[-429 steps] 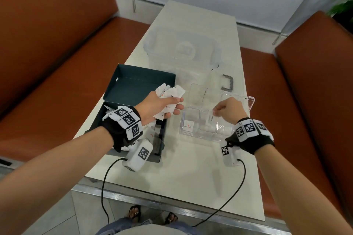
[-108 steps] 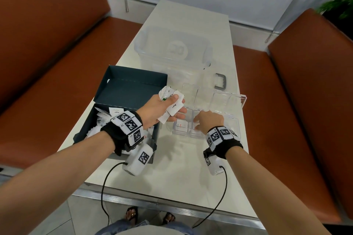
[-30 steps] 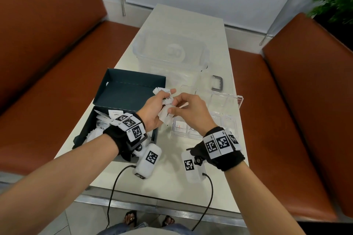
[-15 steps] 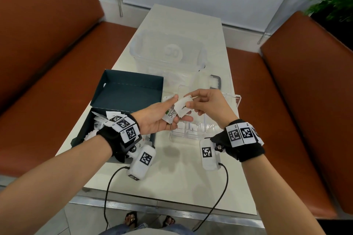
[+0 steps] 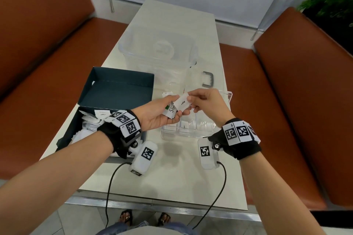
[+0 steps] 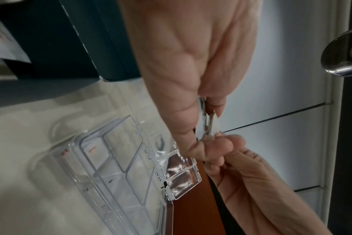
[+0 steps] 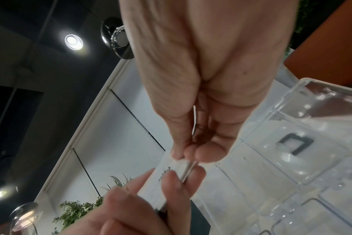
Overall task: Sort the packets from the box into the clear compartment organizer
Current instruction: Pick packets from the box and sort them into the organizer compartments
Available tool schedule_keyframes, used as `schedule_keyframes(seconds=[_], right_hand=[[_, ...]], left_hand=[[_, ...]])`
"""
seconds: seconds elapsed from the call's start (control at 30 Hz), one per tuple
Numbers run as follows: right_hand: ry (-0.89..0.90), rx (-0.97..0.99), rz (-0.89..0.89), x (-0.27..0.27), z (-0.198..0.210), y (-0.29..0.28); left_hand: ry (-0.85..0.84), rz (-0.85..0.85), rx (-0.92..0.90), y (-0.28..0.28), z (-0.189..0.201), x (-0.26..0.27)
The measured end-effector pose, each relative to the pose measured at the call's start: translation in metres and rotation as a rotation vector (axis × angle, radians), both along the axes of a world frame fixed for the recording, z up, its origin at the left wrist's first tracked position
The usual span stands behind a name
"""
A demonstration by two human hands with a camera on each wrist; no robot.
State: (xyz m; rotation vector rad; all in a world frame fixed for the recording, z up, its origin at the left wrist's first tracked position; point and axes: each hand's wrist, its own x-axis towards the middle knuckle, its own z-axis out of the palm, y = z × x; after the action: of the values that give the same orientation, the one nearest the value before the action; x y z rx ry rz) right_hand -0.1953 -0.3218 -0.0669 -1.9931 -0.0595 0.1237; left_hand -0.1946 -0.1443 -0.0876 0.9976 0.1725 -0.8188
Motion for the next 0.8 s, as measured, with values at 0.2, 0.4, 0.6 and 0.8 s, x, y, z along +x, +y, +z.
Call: schedule_keyframes(seconds=[0.2,0.4,0.6,0.8], right_hand=[[-0.083,-0.249,-0.125,0.023,-0.007,-0.029],[-0.011,-0.891,0.139,0.036,-0.044,-0.014],[0.053,-1.066,0.249,0.037,-0.072,-0.001],[-0.005,-1.182,0.206,0.034,-0.087,-0.001]], left_hand=[[-0.011,0.114,0.135,-0.008,-0.005,0.006],[-0.028,0.201,0.183,-0.001,-0.012,0.008],[-0.028,0.218,0.184,0.005,-0.014,0.009],[-0.031,0.211,0.177,0.007,-0.018,0.01]])
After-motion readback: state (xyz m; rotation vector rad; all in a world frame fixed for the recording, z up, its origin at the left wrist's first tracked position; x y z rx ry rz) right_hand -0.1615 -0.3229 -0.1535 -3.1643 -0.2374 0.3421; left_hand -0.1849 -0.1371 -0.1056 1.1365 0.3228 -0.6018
